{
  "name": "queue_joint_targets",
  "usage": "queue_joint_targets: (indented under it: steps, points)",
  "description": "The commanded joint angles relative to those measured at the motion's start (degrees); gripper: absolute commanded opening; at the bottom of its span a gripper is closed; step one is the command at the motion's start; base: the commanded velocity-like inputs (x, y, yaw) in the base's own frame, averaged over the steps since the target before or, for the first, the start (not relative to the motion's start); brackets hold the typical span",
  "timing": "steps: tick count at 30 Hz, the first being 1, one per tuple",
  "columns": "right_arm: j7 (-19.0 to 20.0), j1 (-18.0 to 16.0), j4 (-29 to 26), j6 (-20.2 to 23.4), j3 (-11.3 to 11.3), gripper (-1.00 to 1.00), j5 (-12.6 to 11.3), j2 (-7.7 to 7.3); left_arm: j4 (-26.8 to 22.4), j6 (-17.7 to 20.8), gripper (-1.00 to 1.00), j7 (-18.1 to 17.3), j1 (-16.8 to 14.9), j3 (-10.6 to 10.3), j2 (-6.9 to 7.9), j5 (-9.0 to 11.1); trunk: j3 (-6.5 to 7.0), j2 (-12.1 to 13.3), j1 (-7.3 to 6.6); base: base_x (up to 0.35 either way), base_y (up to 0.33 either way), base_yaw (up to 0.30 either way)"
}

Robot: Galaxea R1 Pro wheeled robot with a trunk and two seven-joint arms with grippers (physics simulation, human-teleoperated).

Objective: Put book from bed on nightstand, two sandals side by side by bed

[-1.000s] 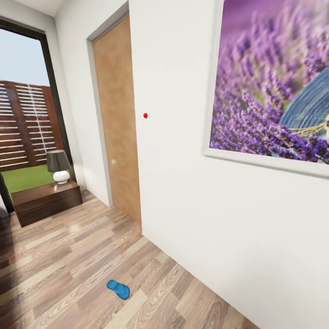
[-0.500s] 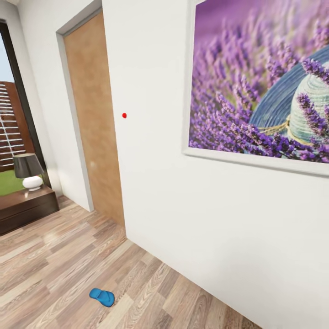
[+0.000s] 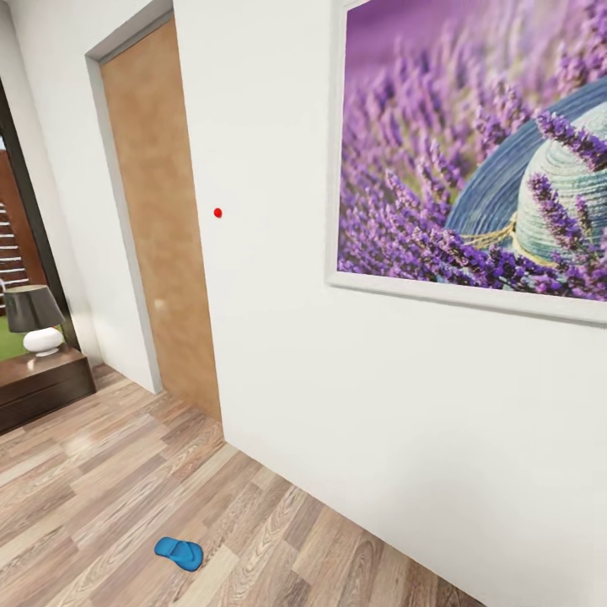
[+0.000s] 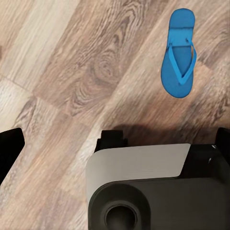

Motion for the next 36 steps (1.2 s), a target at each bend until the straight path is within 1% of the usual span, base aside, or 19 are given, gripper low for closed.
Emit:
queue_joint_targets:
  steps: [1, 9, 22, 36]
  points:
    - [0.0, 0.0, 0.0, -0.2, 0.0, 1.0, 0.0, 0.0, -0.1, 0.3, 1.0, 0.0, 0.0, 0.0, 0.01, 0.0, -0.06, 0.0, 0.0, 0.0, 0.0, -0.06]
    - [0.0, 0.0, 0.0, -0.2, 0.0, 1.0, 0.0, 0.03, -0.1, 0.3, 1.0, 0.0, 0.0, 0.0, 0.01, 0.0, -0.06, 0.0, 0.0, 0.0, 0.0, -0.076]
    - [0.0, 0.0, 0.0, -0.2, 0.1, 1.0, 0.0, 0.04, -0.2, 0.3, 1.0, 0.0, 0.0, 0.1, -0.06, 0.0, -0.06, 0.0, 0.0, 0.0, -0.005, -0.02]
    - [0.0, 0.0, 0.0, -0.2, 0.1, 1.0, 0.0, 0.02, -0.2, 0.3, 1.0, -0.2, 0.0, 0.2, -0.13, 0.1, -0.06, 0.0, 0.0, 0.0, -0.131, -0.002]
